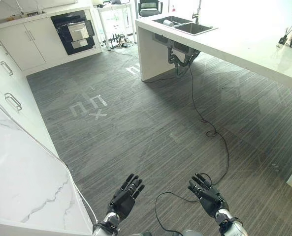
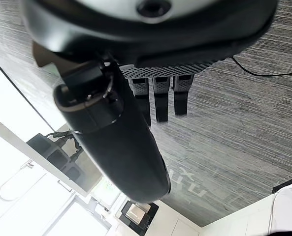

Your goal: Place the dishes in the dishwasher.

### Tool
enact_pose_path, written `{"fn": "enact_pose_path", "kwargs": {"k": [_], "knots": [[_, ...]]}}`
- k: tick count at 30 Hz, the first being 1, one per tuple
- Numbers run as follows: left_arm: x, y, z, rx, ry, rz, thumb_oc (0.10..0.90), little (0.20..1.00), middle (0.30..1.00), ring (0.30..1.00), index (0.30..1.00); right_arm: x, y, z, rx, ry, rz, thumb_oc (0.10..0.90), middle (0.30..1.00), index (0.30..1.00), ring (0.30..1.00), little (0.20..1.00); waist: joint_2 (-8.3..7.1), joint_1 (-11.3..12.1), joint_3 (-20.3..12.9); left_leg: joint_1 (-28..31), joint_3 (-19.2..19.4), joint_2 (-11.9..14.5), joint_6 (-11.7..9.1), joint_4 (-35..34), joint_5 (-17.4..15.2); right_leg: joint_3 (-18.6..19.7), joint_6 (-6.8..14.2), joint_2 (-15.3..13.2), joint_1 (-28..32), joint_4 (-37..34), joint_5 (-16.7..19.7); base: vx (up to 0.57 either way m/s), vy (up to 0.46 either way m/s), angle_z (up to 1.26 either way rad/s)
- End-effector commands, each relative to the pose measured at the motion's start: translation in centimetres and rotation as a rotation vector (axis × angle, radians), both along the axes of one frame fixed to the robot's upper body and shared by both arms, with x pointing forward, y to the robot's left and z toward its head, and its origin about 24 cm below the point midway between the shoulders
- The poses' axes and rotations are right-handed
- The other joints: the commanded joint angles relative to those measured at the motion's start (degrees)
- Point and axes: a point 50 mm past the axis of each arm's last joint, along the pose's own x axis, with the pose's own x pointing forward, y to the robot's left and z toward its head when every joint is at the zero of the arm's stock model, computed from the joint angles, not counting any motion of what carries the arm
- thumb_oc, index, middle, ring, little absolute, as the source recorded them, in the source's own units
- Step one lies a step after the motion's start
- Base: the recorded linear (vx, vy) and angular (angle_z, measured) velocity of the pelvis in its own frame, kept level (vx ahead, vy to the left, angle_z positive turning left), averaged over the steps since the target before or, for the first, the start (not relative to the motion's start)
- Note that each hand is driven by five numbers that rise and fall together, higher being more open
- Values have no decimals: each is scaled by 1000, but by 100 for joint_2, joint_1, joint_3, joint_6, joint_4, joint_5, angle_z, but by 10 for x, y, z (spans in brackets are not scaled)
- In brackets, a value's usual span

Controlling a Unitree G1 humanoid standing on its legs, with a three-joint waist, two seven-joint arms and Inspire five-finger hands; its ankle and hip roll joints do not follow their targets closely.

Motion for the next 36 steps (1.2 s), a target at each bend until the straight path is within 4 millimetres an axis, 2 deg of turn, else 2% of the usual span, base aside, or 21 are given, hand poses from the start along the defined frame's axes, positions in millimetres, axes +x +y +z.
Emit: {"fn": "enact_pose_path", "kwargs": {"k": [1, 5, 11, 16, 18, 19, 20, 21, 23, 24, 26, 27, 28, 30, 32, 33, 35, 36], "knots": [[12, 2, 7, 110, -53, -153, 800, 900, 900, 900, 900, 23, -6, 15, -23, -87, 41, 800, 900, 900, 900, 900, 20, -16, -147, 8, 353, 328, -388, 284, -709, -321, 829, -330, 286, -466, 71, 0, 0, 0], [-2, 10, -9, 283, 73, -259, 800, 900, 900, 900, 900, 11, -11, 2, -74, 0, 78, 800, 900, 900, 900, 900, 53, -15, -147, 3, 348, 335, -399, 284, -696, -331, 827, -306, 297, -466, 40, 22, -44, 2], [-35, 22, -36, 600, 334, -436, 800, 900, 900, 900, 900, -7, -20, -16, -136, 115, 88, 800, 900, 900, 900, 900, 88, -117, -123, -43, 369, 405, -446, 284, -652, -279, 781, -183, 252, -466, -19, 19, -79, 6], [-56, 38, -46, 783, 537, -411, 800, 900, 900, 900, 900, -14, -30, -22, -270, 204, 124, 800, 900, 900, 900, 900, 92, -159, -24, 95, 394, 410, -505, 284, -565, -153, 666, -78, 208, -466, -68, 16, -78, 2], [-53, 43, -45, 846, 558, -345, 800, 900, 900, 900, 900, -14, -35, -22, -324, 228, 132, 800, 900, 900, 900, 900, -24, -117, 119, 179, 563, 269, -469, 284, -351, -56, 583, -148, 254, -466, -36, 76, -78, -8], [-48, 43, -44, 849, 549, -310, 800, 900, 900, 900, 900, -15, -39, -21, -352, 246, 126, 800, 900, 900, 900, 900, -161, -59, 239, 168, 634, 164, -500, 284, 80, 15, 514, -246, 300, -466, -9, 40, -117, -18], [-35, 38, -41, 863, 508, -324, 800, 900, 900, 900, 900, -17, -49, -20, -397, 258, 98, 800, 900, 900, 900, 900, -196, 36, 482, -527, 541, 241, -603, 1114, 489, 46, 385, -233, 370, -466, -7, 51, -71, 6], [-30, 33, -41, 864, 477, -346, 800, 900, 900, 900, 900, -17, -52, -20, -408, 264, 96, 800, 900, 900, 900, 900, -146, 57, 576, -729, 620, 344, -672, 1097, 702, 33, 360, -188, 423, -466, -41, 96, 25, 43], [-27, 24, -41, 879, 442, -380, 800, 900, 900, 900, 900, -18, -54, -20, -425, 264, 121, 800, 900, 900, 900, 900, -60, 73, 625, -667, 847, 421, -686, 400, 838, -44, 392, -180, 534, -466, -111, 275, 187, 44], [-27, 21, -41, 878, 424, -372, 800, 900, 900, 900, 900, -16, -52, -20, -455, 259, 162, 800, 900, 900, 900, 900, 109, 86, 634, -870, 806, 595, -681, 284, 624, -113, 435, -69, 620, -466, -178, 363, 254, 3], [-26, 19, -41, 858, 419, -375, 800, 900, 900, 900, 900, -13, -49, -20, -495, 263, 201, 800, 900, 900, 900, 900, 277, 160, 625, -1264, 568, 826, -747, 284, 667, -116, 456, 63, 767, -466, -294, 434, 251, 0], [-25, 18, -41, 857, 415, -402, 800, 900, 900, 900, 900, -15, -49, -21, -507, 274, 213, 800, 900, 900, 900, 900, 318, 209, 602, -1601, 480, 1006, -825, 284, 540, -126, 492, 57, 946, -466, -428, 487, 235, -10], [-24, 17, -41, 858, 415, -411, 800, 900, 900, 900, 900, -16, -49, -22, -508, 280, 201, 800, 900, 900, 900, 900, 331, 204, 581, -1711, 558, 1089, -832, 284, 501, -193, 508, 39, 1017, -466, -475, 460, 204, -9], [-24, 18, -41, 850, 427, -413, 800, 900, 900, 900, 900, -19, -51, -23, -502, 289, 156, 800, 900, 900, 900, 900, 299, 153, 522, -1636, 830, 1127, -833, 284, 404, -314, 580, -48, 1234, -466, -637, 430, 254, 10], [-30, 21, -42, 849, 453, -390, 800, 900, 900, 900, 900, -19, -53, -22, -523, 292, 153, 800, 900, 900, 900, 900, 256, 193, 437, -1478, 749, 956, -741, 284, 345, -154, 654, -64, 1442, -466, -734, 479, 326, 22], [-31, 24, -42, 854, 460, -385, 800, 900, 900, 900, 900, -19, -53, -22, -529, 294, 159, 800, 900, 900, 900, 900, 307, 256, 385, -1462, 687, 916, -630, 284, 435, -58, 638, 27, 1501, -466, -696, 408, 283, -4], [-30, 29, -41, 888, 444, -408, 800, 900, 900, 900, 900, -21, -52, -23, -525, 291, 155, 800, 900, 900, 900, 900, 259, 277, 313, -1325, 717, 769, -494, 284, 328, -58, 628, 36, 1778, -466, -720, 392, 260, -25], [-26, 31, -39, 906, 425, -432, 800, 900, 900, 900, 900, -18, -50, -22, -532, 281, 157, 800, 900, 900, 900, 900, 223, 207, 259, -1174, 753, 617, -330, 284, 175, -133, 787, -43, 1939, -466, -9, 421, 322, -21]]}}
